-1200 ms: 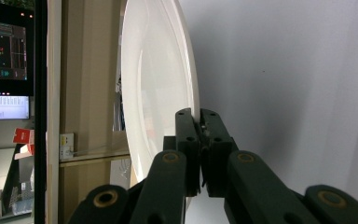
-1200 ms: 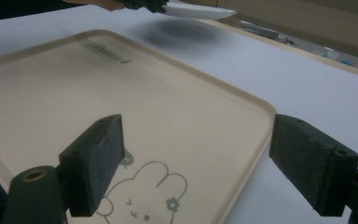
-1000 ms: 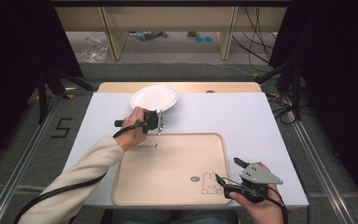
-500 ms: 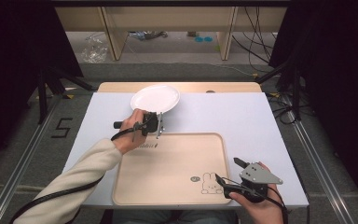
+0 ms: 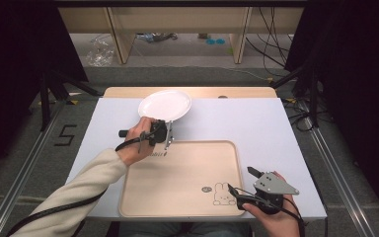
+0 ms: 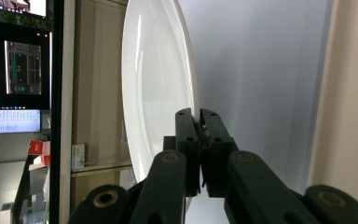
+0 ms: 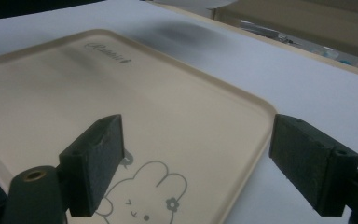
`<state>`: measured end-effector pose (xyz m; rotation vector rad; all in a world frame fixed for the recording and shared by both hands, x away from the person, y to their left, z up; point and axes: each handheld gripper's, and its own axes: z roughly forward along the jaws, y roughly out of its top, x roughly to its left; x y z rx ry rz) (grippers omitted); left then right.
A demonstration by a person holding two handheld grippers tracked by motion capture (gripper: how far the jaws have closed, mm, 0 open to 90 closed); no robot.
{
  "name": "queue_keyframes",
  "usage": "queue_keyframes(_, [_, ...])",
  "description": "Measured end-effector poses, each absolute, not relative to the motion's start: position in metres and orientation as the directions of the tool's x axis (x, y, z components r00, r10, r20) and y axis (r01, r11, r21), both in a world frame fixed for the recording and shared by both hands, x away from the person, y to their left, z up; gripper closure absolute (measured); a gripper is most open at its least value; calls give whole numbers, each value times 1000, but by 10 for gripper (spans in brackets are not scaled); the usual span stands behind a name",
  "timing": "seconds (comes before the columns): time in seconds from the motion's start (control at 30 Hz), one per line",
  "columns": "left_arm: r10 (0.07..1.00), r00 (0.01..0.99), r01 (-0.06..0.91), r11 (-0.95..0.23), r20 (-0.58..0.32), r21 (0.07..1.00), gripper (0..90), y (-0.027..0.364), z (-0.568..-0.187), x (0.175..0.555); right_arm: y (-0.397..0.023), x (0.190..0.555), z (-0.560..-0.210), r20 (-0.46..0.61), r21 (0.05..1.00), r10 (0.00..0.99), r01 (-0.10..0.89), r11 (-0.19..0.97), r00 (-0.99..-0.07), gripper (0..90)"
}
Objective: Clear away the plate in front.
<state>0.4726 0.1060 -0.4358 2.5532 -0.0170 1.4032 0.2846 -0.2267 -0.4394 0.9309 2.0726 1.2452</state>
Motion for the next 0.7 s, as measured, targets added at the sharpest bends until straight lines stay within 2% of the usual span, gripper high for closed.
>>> queue_keyframes(0.7, [88,532,-141,-972,842,190,871,107,-426,452,-226,284,-440,-88,900,786,290,326,-612,190])
